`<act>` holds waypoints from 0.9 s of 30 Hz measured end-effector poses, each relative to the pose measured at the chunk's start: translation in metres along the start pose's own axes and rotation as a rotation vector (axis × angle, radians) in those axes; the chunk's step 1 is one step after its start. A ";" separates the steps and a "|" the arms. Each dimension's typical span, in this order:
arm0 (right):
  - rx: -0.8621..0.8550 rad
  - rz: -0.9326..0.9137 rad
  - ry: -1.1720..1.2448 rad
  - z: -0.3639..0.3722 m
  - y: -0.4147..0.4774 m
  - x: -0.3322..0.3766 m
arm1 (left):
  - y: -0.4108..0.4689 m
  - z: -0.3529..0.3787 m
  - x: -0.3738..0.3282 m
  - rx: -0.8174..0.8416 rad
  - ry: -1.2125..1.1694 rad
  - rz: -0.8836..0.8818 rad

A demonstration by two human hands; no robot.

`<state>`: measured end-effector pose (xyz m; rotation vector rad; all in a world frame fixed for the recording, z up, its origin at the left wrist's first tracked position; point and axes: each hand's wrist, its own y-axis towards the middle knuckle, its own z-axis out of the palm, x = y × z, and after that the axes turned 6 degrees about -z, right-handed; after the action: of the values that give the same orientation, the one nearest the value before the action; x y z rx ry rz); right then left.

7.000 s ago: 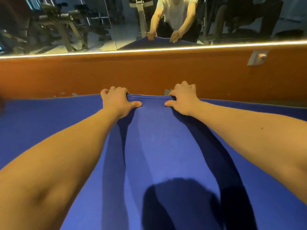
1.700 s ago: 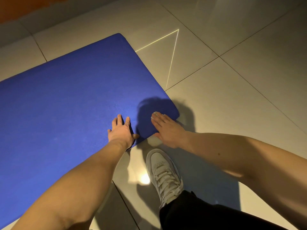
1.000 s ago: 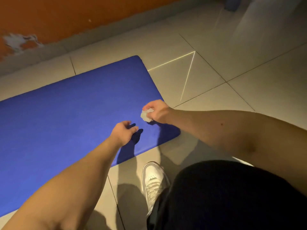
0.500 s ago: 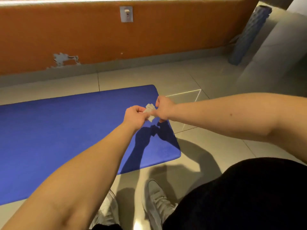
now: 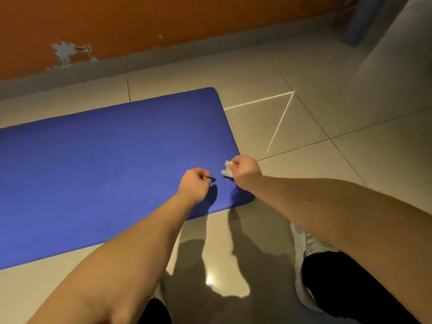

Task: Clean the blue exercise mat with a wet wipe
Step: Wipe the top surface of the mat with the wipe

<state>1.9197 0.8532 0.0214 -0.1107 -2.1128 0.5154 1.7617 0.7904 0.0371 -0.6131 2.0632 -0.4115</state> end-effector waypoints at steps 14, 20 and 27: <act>0.271 -0.422 -0.823 0.020 -0.020 -0.130 | 0.003 0.063 0.075 0.097 0.792 -0.202; 0.300 -0.396 -0.907 0.049 -0.028 -0.119 | 0.002 0.054 0.078 0.057 0.768 -0.164; 0.323 -0.592 -1.021 0.058 -0.033 -0.125 | 0.010 0.046 0.088 0.014 0.720 -0.207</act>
<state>1.9473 0.7710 -0.0909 1.1472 -2.7906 0.5997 1.7578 0.7460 -0.0524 -0.7458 2.6756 -0.8632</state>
